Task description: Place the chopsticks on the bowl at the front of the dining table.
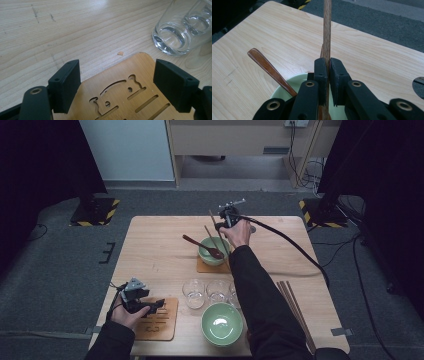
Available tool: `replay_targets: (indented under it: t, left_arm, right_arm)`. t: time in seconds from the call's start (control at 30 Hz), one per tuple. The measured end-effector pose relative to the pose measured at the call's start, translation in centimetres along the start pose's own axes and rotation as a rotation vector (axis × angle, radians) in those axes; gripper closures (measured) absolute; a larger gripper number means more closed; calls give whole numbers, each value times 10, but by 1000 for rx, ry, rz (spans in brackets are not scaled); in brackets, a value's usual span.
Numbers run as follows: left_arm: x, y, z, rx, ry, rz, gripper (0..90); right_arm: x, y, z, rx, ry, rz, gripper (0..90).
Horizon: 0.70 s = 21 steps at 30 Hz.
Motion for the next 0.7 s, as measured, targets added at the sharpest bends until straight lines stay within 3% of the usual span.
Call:
replay_targets:
  t: [0.4, 0.7]
  left_arm:
    - [0, 0, 1, 1, -1, -2, 215]
    - [1, 0, 1, -1, 0, -2, 215]
  right_arm:
    - [-12, 30, 2, -56, -10, 78, 843]
    - [-17, 42, 1, -93, -7, 103, 842]
Point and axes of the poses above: each handheld gripper's, and its own axes: y roughly forward along the jaws, x roughly out of its top, z roughly to its left, the point moved 4 cm from there along y, roughly forward along the jaws, and after that the axes turned 5 degrees about z, right-handed, at the moved point
